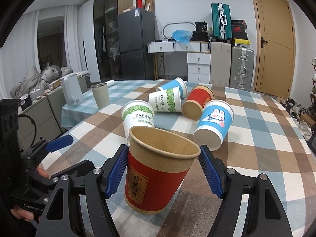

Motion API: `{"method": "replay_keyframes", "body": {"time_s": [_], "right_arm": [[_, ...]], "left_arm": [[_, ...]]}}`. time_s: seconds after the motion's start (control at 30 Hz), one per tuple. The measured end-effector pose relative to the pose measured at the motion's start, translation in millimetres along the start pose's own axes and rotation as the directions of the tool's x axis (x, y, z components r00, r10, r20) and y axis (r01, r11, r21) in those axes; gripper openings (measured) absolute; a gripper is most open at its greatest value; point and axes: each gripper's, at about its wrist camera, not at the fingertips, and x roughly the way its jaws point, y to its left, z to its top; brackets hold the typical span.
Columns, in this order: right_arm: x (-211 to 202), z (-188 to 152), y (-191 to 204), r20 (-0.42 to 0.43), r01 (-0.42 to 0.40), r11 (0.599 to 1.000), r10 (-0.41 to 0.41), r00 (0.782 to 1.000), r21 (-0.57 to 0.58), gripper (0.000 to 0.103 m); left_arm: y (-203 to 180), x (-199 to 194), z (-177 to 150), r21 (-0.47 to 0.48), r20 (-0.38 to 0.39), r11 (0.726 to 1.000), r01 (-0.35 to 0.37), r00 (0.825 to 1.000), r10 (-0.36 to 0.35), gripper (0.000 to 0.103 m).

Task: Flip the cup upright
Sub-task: 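Lower the upright red cup onto the table with the right tool and open it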

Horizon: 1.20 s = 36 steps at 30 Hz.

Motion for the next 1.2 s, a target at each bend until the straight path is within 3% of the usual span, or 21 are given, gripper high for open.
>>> {"method": "replay_keyframes", "body": {"time_s": [0.33,0.4,0.57,0.87,1.2], "right_arm": [[-9,-7,3,-0.038,-0.017,0.999,0.015,0.999,-0.040,0.073],[-13,-10,3,-0.054,-0.042,0.998,0.039,0.998,-0.041,0.064],[-21,-18,5,-0.071,-0.058,0.995,0.053,0.996,-0.077,0.064],[-14,-9,8,-0.018,-0.018,0.997,0.017,1.000,-0.077,0.064],[-6,-11,6,-0.046,-0.048,0.997,0.046,0.998,-0.058,0.069]], "left_arm": [[1,0,0,-0.002,0.000,1.000,0.000,1.000,0.000,0.103],[1,1,0,-0.001,-0.001,1.000,0.000,1.000,0.000,0.103],[1,0,0,-0.001,-0.001,1.000,0.000,1.000,0.000,0.103],[2,0,0,-0.003,-0.001,1.000,0.001,1.000,-0.001,0.103],[2,1,0,-0.002,0.000,1.000,0.001,1.000,-0.001,0.103]]}}
